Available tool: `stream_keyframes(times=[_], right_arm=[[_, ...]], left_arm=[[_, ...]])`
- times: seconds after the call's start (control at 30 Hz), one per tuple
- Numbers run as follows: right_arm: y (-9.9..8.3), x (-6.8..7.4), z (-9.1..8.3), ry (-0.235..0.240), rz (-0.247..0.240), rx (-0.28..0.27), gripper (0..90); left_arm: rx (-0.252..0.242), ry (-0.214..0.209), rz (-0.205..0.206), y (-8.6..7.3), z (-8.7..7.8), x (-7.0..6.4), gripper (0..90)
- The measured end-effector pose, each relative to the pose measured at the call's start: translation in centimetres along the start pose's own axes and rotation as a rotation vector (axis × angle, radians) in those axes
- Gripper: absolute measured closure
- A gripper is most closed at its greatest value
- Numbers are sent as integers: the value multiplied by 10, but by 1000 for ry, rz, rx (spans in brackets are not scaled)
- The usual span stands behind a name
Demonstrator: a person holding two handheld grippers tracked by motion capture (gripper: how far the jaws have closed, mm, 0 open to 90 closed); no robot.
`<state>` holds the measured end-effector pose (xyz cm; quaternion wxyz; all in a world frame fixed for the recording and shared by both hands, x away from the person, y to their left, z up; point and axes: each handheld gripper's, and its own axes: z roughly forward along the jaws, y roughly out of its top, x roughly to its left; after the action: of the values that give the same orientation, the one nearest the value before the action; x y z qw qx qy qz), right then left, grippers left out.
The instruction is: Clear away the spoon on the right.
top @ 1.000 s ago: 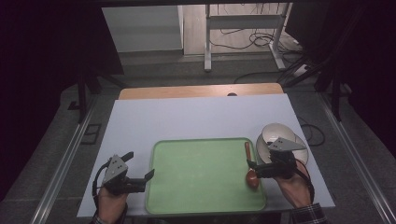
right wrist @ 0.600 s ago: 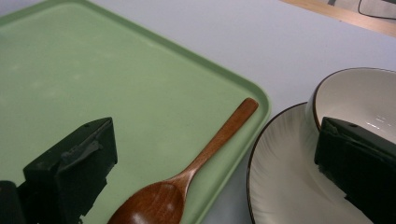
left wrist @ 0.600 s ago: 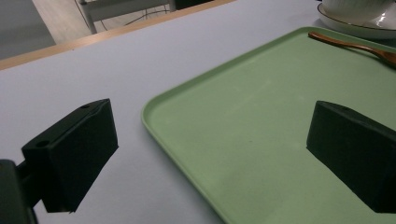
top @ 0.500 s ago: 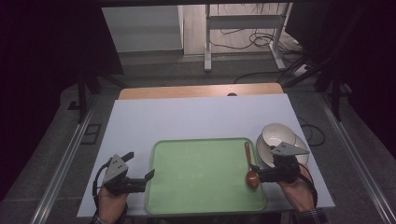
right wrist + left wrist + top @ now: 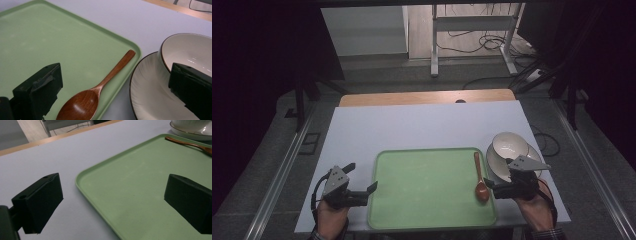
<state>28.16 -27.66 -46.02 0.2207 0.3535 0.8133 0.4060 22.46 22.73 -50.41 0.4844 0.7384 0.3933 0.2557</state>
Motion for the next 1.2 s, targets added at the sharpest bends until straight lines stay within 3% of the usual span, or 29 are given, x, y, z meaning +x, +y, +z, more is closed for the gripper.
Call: stream_keyframes(times=[0.67,1.2], right_arm=[[-14,-5,-19,-49,13,-10,0],[-36,-16,-36,-112,50,-21,0]], left_arm=[[-1,3,-3,0,0,1,19],[5,4,-4,-1,0,1,19]])
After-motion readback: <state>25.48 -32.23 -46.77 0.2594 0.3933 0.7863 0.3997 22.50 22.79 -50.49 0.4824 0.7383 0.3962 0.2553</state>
